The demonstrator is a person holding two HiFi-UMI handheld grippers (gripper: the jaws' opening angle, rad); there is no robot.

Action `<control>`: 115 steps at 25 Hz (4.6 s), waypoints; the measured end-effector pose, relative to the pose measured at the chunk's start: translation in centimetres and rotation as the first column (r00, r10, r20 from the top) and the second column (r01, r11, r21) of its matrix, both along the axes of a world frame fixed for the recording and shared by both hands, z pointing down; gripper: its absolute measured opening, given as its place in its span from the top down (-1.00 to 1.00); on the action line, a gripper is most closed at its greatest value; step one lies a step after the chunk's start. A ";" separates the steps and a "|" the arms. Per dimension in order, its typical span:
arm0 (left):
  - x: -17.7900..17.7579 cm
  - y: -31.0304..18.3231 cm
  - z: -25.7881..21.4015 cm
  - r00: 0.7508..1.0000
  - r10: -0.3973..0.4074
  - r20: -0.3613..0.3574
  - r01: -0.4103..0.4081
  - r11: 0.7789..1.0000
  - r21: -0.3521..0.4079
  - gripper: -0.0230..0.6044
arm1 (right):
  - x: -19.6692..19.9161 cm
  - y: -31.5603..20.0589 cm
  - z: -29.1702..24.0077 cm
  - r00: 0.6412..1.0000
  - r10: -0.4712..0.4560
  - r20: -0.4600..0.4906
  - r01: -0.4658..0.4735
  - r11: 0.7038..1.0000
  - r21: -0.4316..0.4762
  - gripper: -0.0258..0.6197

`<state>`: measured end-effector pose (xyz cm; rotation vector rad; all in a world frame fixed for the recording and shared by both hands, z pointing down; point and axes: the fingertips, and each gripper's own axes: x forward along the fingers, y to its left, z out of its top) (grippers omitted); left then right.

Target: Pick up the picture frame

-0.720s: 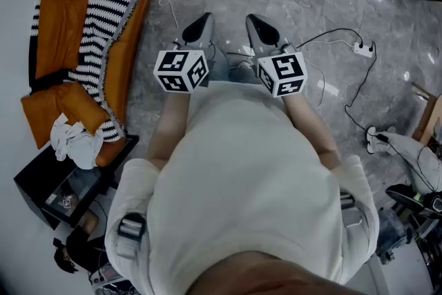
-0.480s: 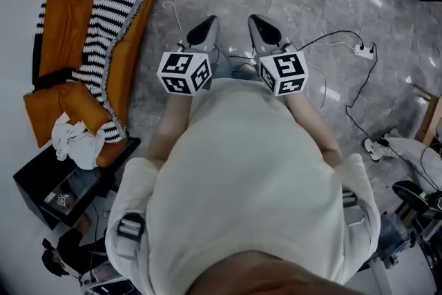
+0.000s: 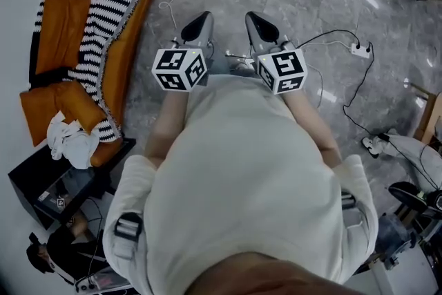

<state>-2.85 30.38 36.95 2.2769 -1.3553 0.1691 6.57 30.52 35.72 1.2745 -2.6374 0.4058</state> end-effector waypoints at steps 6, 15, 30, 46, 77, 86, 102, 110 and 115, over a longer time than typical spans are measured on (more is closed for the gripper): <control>0.7 0.8 0.4 1.000 -0.019 -0.006 0.019 1.000 -0.008 0.93 | 0.8 1.1 0.8 1.000 -0.001 0.001 0.001 0.999 -0.032 0.92; 1.1 -2.4 2.2 1.000 -0.027 -0.010 0.026 0.999 -0.039 0.93 | 1.3 -1.9 2.2 1.000 -0.004 -0.020 0.003 0.998 -0.060 0.92; 0.0 -15.7 3.2 1.000 -0.001 0.012 0.002 0.997 -0.077 0.93 | -0.9 -15.3 2.9 0.999 -0.020 -0.042 0.017 0.997 -0.080 0.92; -4.0 -31.0 2.5 0.998 0.067 0.015 -0.065 0.995 -0.077 0.93 | -4.6 -30.1 2.1 0.998 0.027 -0.060 -0.031 0.996 -0.081 0.92; -5.7 -47.1 15.0 0.997 0.069 0.045 -0.056 0.968 -0.243 0.93 | -6.2 -47.1 13.4 0.985 -0.015 -0.174 -0.022 0.978 -0.207 0.92; -5.4 -52.7 22.5 0.995 0.059 0.078 -0.030 0.946 -0.321 0.93 | -5.7 -53.5 20.9 0.985 -0.044 -0.168 -0.009 0.953 -0.304 0.92; -4.7 -58.6 35.4 0.971 0.158 0.182 -0.058 0.888 -0.457 0.42 | -5.2 -59.2 33.5 0.976 -0.099 -0.196 -0.005 0.882 -0.471 0.58; -3.7 -60.0 40.7 0.951 0.236 0.201 -0.106 0.857 -0.504 0.30 | -5.9 -61.1 39.8 0.967 -0.142 -0.210 0.010 0.850 -0.527 0.33; -3.5 -60.6 42.6 0.944 0.257 0.209 -0.116 0.848 -0.518 0.30 | -6.4 -61.9 42.4 0.963 -0.162 -0.215 0.018 0.836 -0.548 0.28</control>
